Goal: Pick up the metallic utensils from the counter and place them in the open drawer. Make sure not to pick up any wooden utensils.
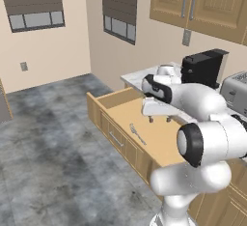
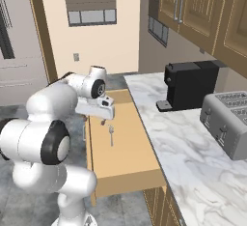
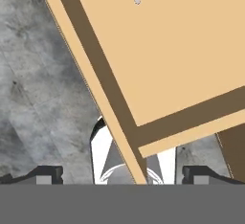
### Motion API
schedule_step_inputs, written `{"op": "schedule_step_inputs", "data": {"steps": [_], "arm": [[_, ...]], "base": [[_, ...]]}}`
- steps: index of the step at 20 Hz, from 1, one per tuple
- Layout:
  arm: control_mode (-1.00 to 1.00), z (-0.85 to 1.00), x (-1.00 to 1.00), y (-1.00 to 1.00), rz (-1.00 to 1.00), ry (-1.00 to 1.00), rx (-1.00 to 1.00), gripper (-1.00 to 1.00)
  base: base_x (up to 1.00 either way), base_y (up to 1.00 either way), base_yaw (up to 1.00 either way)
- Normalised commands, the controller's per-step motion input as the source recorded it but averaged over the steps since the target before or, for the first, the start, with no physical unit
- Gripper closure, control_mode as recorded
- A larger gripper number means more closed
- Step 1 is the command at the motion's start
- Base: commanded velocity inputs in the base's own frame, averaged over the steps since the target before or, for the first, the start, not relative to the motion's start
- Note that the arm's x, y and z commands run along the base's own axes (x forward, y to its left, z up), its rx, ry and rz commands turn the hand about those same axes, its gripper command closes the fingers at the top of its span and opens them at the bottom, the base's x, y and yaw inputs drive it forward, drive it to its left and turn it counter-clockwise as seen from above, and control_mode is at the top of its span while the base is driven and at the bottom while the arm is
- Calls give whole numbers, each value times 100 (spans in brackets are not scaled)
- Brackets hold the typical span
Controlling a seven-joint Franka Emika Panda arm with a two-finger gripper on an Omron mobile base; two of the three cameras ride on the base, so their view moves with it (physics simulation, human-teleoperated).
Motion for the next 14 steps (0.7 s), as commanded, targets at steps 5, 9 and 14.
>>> {"op": "schedule_step_inputs", "data": {"steps": [5,9,14], "arm": [[-100,93,-100,0,-8,-6,0,-100],[-100,70,-100,1,-8,-7,-4,-100],[-100,46,-73,2,-8,-4,-11,-100]], "base": [[0,0,0],[0,0,0],[0,0,0]]}}
